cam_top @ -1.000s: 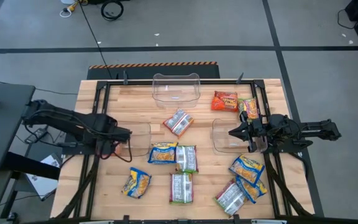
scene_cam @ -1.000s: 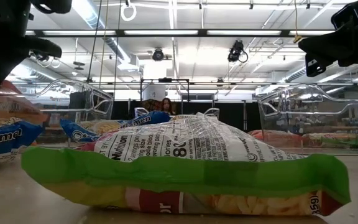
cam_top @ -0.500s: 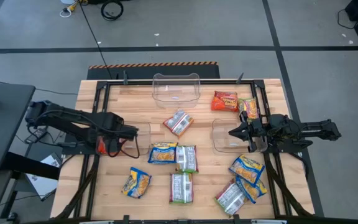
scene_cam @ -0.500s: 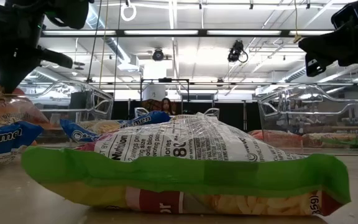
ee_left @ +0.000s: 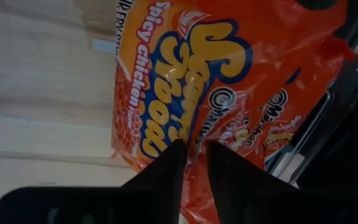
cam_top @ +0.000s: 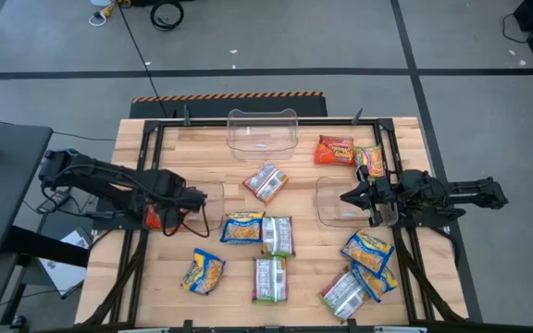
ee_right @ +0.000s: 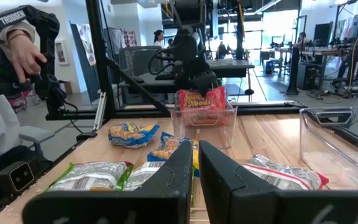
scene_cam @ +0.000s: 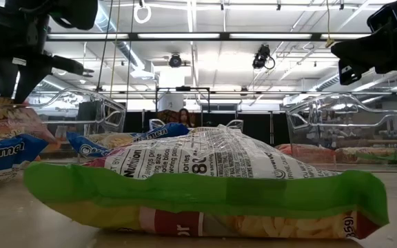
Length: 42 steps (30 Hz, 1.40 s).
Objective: Sort Maruchan noodles
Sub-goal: Put the orange noodle from the bottom into the middle left transparent bin, then put the orange noodle from the middle into the middle left transparent bin
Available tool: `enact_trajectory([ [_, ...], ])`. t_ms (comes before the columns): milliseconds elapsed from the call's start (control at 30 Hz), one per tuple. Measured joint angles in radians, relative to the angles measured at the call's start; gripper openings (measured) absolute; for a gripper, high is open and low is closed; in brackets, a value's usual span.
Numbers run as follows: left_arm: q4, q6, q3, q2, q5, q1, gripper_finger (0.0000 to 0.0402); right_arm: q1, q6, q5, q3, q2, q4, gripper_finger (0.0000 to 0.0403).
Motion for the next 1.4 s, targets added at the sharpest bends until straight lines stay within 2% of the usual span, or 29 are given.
enact_trajectory([
  [300, -0.018, -0.117, 0.055, -0.001, 0.003, -0.019, 0.0107, 0.0, 0.0, 0.0, 0.0, 0.0, -0.001, 0.0034],
  [467, -0.049, -0.239, 0.152, -0.001, 0.009, -0.019, 0.0107, 0.0, 0.0, 0.0, 0.0, 0.0, 0.0, 0.0034],
  [567, -0.014, -0.341, 0.233, -0.002, 0.06, -0.014, 0.0107, 0.0, 0.0, 0.0, 0.0, 0.0, -0.001, 0.0034],
  [700, 0.282, -0.599, 0.274, -0.009, 0.113, 0.029, 0.0106, 0.0, 0.0, 0.0, 0.0, 0.0, 0.0, 0.0034],
  [867, 0.726, -0.931, 0.228, 0.003, 0.117, 0.144, 0.0102, 0.0, 0.0, 0.0, 0.0, 0.0, -0.001, 0.0034],
  [967, 0.916, -1.007, 0.189, 0.035, 0.141, 0.221, 0.0104, 0.0, 0.0, 0.0, 0.0, 0.0, -0.001, 0.0034],
  [1067, 1.043, -1.078, 0.154, 0.085, 0.177, 0.284, 0.011, 0.0, 0.0, 0.0, 0.0, 0.0, 0.0, 0.0034],
  [1200, 1.128, -1.176, 0.145, 0.201, 0.208, 0.329, 0.0137, 0.0, 0.0, 0.0, 0.0, 0.0, 0.0, 0.0034],
  [1300, 1.183, -1.239, 0.144, 0.301, 0.142, 0.333, 0.0171, 0.0, 0.0, 0.0, 0.0, 0.0, -0.001, 0.0034],
  [1400, 1.16, -1.331, 0.16, 0.39, 0.036, 0.33, 0.0203, 0.0, 0.0, 0.0, 0.0, 0.0, -0.001, 0.0034],
])
